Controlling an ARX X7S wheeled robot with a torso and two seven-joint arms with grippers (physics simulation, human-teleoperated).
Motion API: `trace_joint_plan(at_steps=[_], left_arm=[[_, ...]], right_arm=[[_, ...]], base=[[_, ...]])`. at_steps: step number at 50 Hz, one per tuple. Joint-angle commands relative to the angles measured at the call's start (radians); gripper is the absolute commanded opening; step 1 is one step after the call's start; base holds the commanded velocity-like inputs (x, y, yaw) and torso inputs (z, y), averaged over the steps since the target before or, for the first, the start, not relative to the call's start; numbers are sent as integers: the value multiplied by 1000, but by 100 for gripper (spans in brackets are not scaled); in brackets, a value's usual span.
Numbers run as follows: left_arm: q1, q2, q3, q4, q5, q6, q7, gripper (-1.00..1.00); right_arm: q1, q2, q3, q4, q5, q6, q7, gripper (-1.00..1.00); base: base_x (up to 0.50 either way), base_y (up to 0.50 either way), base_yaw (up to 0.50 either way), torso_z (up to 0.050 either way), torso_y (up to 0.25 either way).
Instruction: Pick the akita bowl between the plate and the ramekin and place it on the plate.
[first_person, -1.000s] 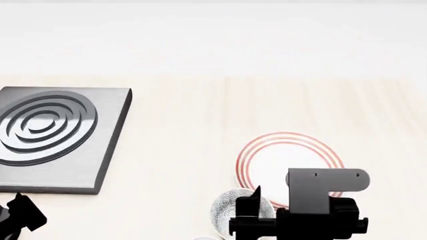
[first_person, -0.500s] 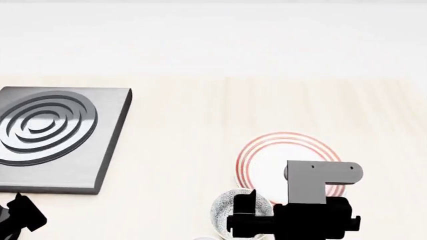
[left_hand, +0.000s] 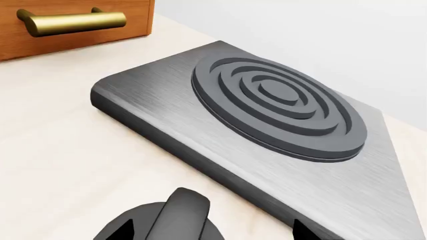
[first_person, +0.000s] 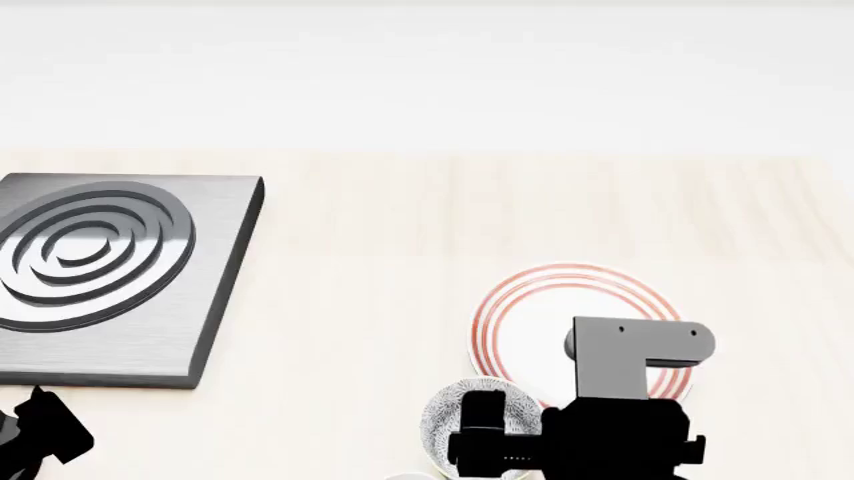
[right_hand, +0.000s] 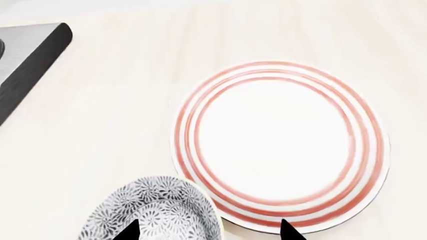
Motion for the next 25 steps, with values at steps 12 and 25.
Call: trace_joint_plan(at_steps=[12, 25], left_arm=[[2, -3, 4, 0, -5, 4, -5, 100], [5, -6, 7, 11, -11, -1, -11, 100]], right_arm=[[11, -14, 23, 72, 30, 13, 1, 100], [13, -25, 45, 102, 43, -4, 5, 100]], base=[[0, 0, 0, 0, 0], [0, 0, 0, 0, 0]])
